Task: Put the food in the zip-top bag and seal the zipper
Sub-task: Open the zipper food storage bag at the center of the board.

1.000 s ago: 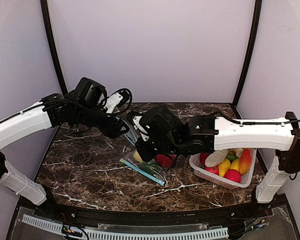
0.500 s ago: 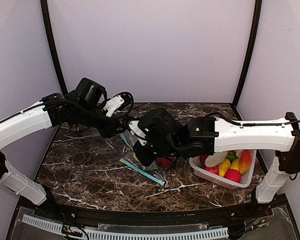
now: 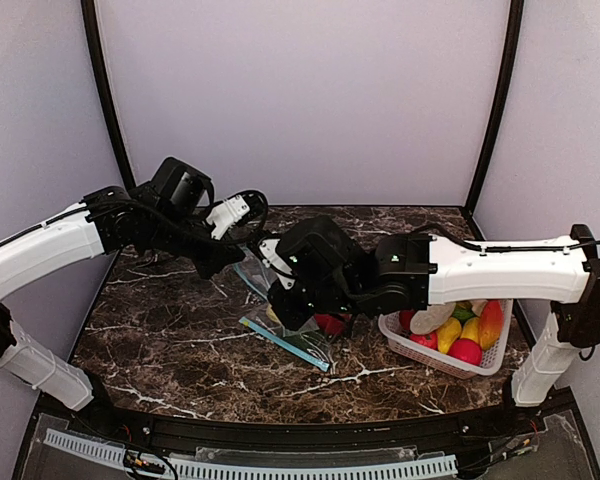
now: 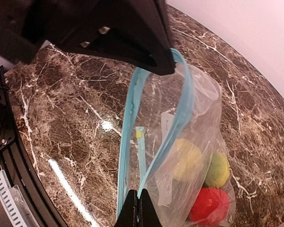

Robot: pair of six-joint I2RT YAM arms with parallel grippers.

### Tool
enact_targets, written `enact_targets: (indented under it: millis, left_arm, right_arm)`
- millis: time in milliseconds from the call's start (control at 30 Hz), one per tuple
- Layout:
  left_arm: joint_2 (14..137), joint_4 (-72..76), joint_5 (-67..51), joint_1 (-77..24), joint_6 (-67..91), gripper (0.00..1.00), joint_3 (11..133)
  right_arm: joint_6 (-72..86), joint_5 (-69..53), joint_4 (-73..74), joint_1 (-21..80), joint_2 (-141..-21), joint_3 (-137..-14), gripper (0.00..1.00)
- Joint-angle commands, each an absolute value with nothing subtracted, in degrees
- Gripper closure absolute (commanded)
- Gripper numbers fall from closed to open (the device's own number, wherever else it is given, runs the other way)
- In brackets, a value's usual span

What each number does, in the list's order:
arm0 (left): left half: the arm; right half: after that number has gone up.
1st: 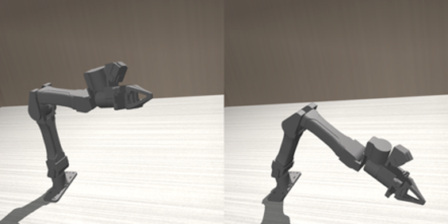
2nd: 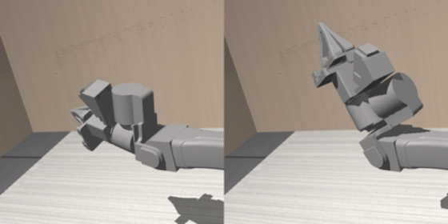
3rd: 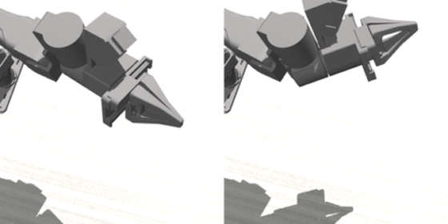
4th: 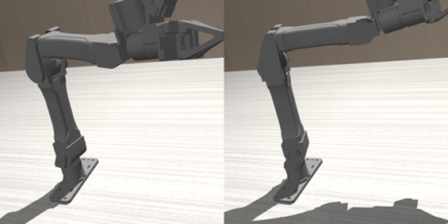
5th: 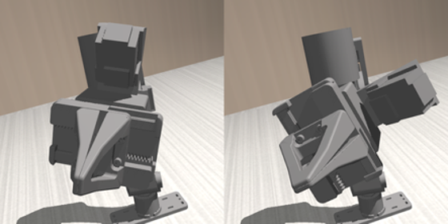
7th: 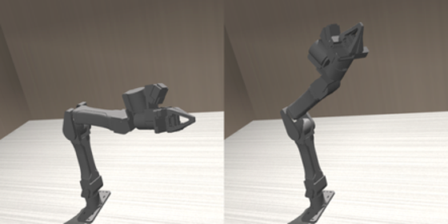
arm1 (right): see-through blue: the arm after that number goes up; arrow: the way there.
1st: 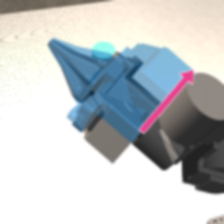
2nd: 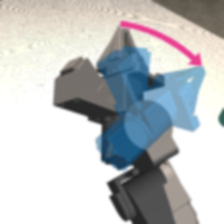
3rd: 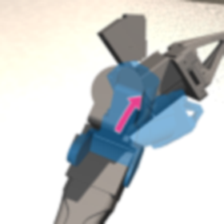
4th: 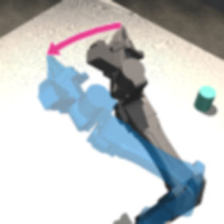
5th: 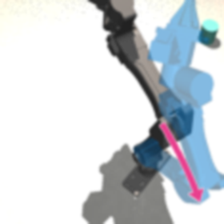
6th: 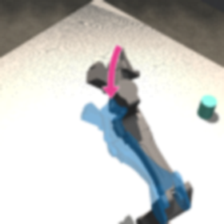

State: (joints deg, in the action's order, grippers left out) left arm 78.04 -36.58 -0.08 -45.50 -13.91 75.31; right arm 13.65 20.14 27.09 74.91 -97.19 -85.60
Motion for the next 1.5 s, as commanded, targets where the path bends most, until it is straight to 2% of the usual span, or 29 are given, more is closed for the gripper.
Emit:
enact_targets:
  millis: [0, 133, 167, 267, 300, 367, 433, 600, 900, 1233, 1467]
  left_arm:
    - [76.4, -39.3, -2.0, -45.1, -14.7, 0.99, 75.4]
    - [76.5, -39.6, -3.8, -45.1, -13.3, 0.99, 75.3]
    - [76.7, -39.6, -3.8, -45.1, -12.7, 0.99, 75.8]
    - [78.3, -40.7, -3.6, -45.1, -8.3, 0.99, 78.2]
    - [78.7, -41.0, -3.1, -45.1, -7.5, 0.99, 78.8]
    - [80.3, -42.3, -2.0, -45.1, -4.7, 0.99, 80.6]
    - [82.0, -42.9, -1.1, -45.1, -3.1, 0.99, 82.0]
    - [83.8, -42.0, -1.8, -44.7, 0.5, 0.99, 82.2]
    - [81.0, -33.5, -4.3, -44.7, 8.2, 0.99, 74.8]
    - [78.6, -28.2, -5.3, -44.7, 13.4, 0.99, 70.4]
    - [78.5, -27.2, -6.8, -44.7, 14.4, 0.99, 69.0]
  right_arm:
    - [18.1, 25.5, 28.2, 73.6, -96.2, -85.7, 1.0]
    - [21.5, 26.1, 28.2, 71.4, -94.8, -84.7, 0.98]
    - [21.4, 25.9, 28.0, 71.2, -94.4, -84.7, 0.9]
    - [20.9, 24.6, 27.1, 71.1, -92.6, -84.6, 0.51]
    - [21.1, 24.3, 27.0, 71.1, -91.8, -84.5, 0.41]
    - [22.3, 24.5, 27.4, 71.1, -89.2, -83.4, 0.29]
    - [24.9, 25.7, 28.7, 70.6, -86.2, -81.5, 0.21]
    - [37.4, 28.0, 35.2, 67.0, -76.1, -72.2, 0.18]
    - [49.8, 17.2, 41.7, 52.6, -59.9, -53.9, 0.17]
    - [49.5, 12.8, 42.8, 37.2, -56.7, -45.6, 0.17]
    - [46.9, 8.0, 35.5, 27.5, -56.4, -40.3, 0.19]
